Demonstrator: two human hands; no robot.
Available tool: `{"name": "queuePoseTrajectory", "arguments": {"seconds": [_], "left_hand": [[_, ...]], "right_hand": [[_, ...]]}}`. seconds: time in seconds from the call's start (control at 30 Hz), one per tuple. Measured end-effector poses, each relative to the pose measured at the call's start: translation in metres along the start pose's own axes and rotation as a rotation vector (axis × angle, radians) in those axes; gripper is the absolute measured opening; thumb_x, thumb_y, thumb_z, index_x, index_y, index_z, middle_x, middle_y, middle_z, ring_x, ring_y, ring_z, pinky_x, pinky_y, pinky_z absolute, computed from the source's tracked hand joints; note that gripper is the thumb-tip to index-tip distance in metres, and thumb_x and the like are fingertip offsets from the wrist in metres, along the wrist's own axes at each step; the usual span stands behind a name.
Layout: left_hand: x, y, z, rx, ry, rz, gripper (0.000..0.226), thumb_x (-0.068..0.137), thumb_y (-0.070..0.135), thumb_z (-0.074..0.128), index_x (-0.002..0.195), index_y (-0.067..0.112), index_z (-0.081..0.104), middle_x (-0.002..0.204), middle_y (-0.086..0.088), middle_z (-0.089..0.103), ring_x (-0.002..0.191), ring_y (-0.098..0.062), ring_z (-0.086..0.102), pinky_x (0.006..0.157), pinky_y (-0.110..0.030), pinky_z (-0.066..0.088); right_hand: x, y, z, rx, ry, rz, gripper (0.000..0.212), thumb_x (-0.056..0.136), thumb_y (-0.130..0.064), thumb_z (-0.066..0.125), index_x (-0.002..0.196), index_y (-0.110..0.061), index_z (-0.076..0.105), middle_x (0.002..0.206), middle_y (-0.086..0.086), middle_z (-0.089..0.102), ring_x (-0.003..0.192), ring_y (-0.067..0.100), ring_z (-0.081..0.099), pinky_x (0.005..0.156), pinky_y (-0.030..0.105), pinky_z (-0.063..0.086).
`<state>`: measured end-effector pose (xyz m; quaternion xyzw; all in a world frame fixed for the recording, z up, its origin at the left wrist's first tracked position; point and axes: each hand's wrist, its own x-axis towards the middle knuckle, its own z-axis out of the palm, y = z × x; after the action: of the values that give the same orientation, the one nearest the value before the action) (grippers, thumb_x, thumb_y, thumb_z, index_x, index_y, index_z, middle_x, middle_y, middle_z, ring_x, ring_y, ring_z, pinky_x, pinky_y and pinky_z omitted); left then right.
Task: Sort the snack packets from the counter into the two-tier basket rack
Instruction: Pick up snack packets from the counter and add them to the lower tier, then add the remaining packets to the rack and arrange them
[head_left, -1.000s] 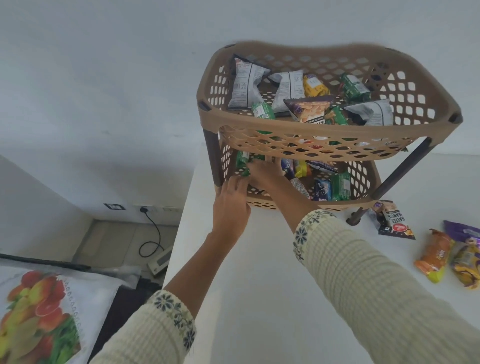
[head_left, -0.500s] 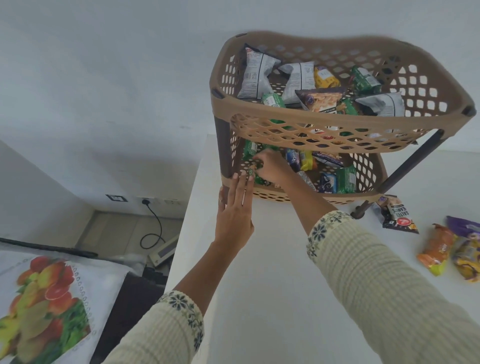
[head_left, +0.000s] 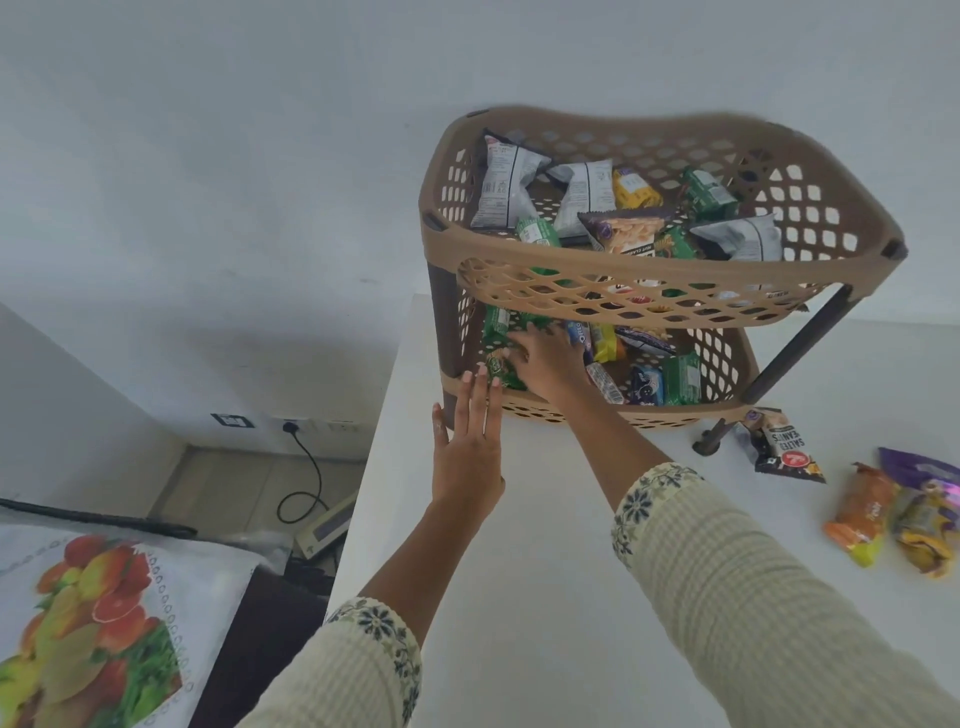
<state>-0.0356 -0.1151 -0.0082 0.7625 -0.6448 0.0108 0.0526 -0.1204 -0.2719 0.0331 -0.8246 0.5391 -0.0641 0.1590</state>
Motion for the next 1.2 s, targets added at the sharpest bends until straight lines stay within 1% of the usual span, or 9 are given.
{"name": "queuePoseTrajectory", "arguments": {"seconds": [0.17,0.27,0.4,0.5,0.67,0.77,0.9,1.07,1.2], "left_hand": [[-0.002,0.006,-0.008,0.039,-0.024,-0.021,0.109,0.085,0.029,0.065,0.152,0.013,-0.02,0.159,-0.009,-0.027,0.145,-0.028,-0.028,0.118,-0.054,0.01],[-0.004,0.012,-0.013,0.05,-0.03,-0.039,0.106,0.087,0.03,0.062,0.152,0.012,-0.02,0.159,-0.01,-0.028,0.145,-0.03,-0.026,0.118,-0.054,0.008],[-0.011,0.026,-0.017,-0.016,-0.023,-0.087,0.107,0.086,0.03,0.063,0.152,0.008,-0.018,0.16,-0.012,-0.025,0.148,-0.031,-0.019,0.12,-0.051,0.008],[-0.021,0.044,-0.015,-0.028,-0.03,-0.072,0.105,0.086,0.033,0.062,0.153,0.007,-0.015,0.16,-0.014,-0.022,0.149,-0.032,-0.016,0.121,-0.052,0.008],[-0.037,0.105,-0.002,-0.051,-0.014,0.078,0.106,0.083,0.032,0.066,0.155,0.012,-0.008,0.158,-0.012,-0.03,0.15,-0.029,-0.014,0.119,-0.051,0.009],[-0.043,0.154,0.008,-0.05,-0.073,0.156,0.1,0.085,0.033,0.064,0.155,0.014,-0.004,0.155,-0.012,-0.035,0.149,-0.031,-0.017,0.119,-0.053,0.007],[-0.047,0.214,0.023,-0.017,-0.166,0.26,0.094,0.089,0.036,0.06,0.155,0.015,-0.003,0.157,-0.011,-0.03,0.148,-0.032,-0.02,0.119,-0.053,0.004],[-0.045,0.27,0.034,-0.012,-0.262,0.319,0.086,0.093,0.034,0.054,0.156,0.017,-0.002,0.161,-0.01,-0.022,0.149,-0.031,-0.015,0.119,-0.052,0.008],[-0.04,0.302,0.039,-0.034,-0.313,0.328,0.083,0.094,0.035,0.054,0.156,0.019,0.002,0.163,-0.009,-0.014,0.151,-0.029,-0.007,0.119,-0.05,0.013]], "right_hand": [[-0.045,0.015,-0.003,-0.115,0.312,-0.058,0.041,0.101,-0.037,0.037,0.136,-0.022,0.053,0.15,0.01,0.043,0.145,0.03,0.028,0.117,0.056,0.017],[-0.082,0.026,0.007,-0.175,0.415,-0.139,0.045,0.101,-0.038,0.033,0.136,-0.018,0.054,0.152,0.012,0.041,0.146,0.028,0.028,0.116,0.055,0.023],[-0.127,0.047,0.023,-0.219,0.351,-0.103,0.055,0.1,-0.04,0.024,0.151,-0.019,0.031,0.161,0.009,0.022,0.149,0.027,0.017,0.117,0.055,0.021],[-0.156,0.067,0.03,-0.223,0.336,-0.102,0.062,0.1,-0.039,0.031,0.156,-0.02,0.014,0.163,0.008,0.011,0.151,0.027,0.011,0.12,0.052,0.015],[-0.202,0.108,0.033,-0.238,0.282,-0.086,0.057,0.096,-0.037,0.046,0.149,-0.02,0.035,0.159,0.011,0.026,0.146,0.031,0.027,0.112,0.056,0.032],[-0.226,0.147,0.025,-0.27,0.296,-0.002,0.05,0.095,-0.037,0.046,0.142,-0.019,0.048,0.153,0.013,0.037,0.141,0.032,0.037,0.109,0.056,0.037],[-0.25,0.203,0.002,-0.294,0.345,0.143,0.049,0.087,-0.034,0.067,0.132,-0.016,0.059,0.144,0.017,0.05,0.135,0.035,0.045,0.103,0.056,0.042],[-0.261,0.26,-0.031,-0.263,0.377,0.31,0.047,0.083,-0.027,0.072,0.126,-0.013,0.063,0.138,0.021,0.054,0.129,0.04,0.05,0.101,0.058,0.043],[-0.26,0.296,-0.045,-0.203,0.324,0.437,0.05,0.094,-0.034,0.056,0.14,-0.017,0.048,0.151,0.017,0.038,0.141,0.037,0.032,0.112,0.053,0.029]]}}
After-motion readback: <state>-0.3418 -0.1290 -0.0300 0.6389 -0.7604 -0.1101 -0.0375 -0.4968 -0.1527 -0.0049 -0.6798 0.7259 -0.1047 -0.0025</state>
